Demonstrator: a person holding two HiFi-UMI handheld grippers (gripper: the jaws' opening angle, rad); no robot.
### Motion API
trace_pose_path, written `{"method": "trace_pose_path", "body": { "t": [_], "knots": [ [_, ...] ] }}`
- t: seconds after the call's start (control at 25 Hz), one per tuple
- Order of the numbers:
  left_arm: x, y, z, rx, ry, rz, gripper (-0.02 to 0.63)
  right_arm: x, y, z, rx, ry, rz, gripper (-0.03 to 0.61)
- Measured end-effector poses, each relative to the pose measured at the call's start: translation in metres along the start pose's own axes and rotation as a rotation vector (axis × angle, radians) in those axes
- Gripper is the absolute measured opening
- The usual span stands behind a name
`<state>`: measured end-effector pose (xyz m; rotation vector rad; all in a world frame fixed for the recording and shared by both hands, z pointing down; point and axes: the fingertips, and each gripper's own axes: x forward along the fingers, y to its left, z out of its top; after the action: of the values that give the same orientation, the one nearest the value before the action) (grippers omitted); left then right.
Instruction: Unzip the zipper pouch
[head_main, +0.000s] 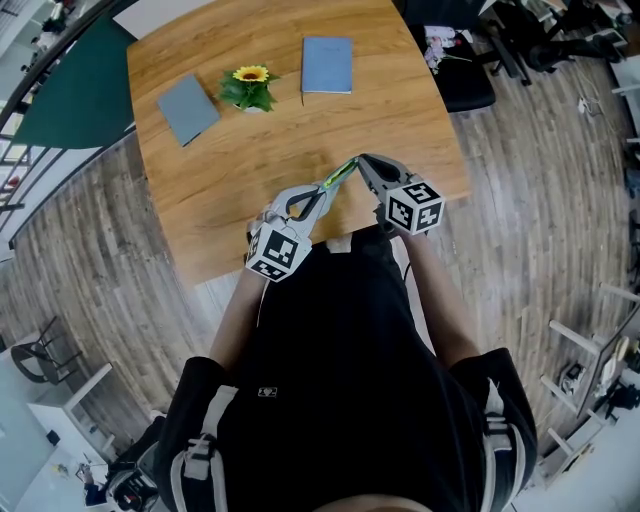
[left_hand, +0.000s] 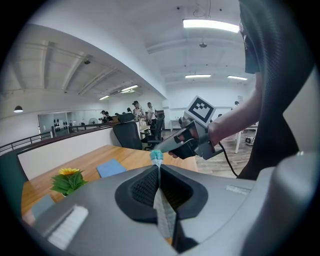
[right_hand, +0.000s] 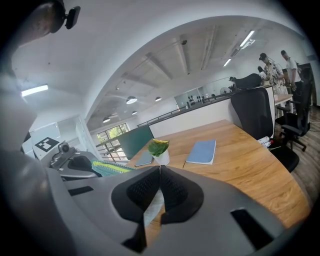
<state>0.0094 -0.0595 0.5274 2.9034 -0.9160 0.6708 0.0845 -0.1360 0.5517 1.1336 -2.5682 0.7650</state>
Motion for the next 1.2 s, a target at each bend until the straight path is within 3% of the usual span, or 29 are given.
{"method": "trace_pose_path", "body": {
  "t": [1.2],
  "knots": [
    [-0.008, 0.008, 0.002, -0.001, -0.008, -0.009, 0.005, 0.004, -0.016, 0.004, 0.006, 0.007, -0.037, 0.005]
  ]
}}
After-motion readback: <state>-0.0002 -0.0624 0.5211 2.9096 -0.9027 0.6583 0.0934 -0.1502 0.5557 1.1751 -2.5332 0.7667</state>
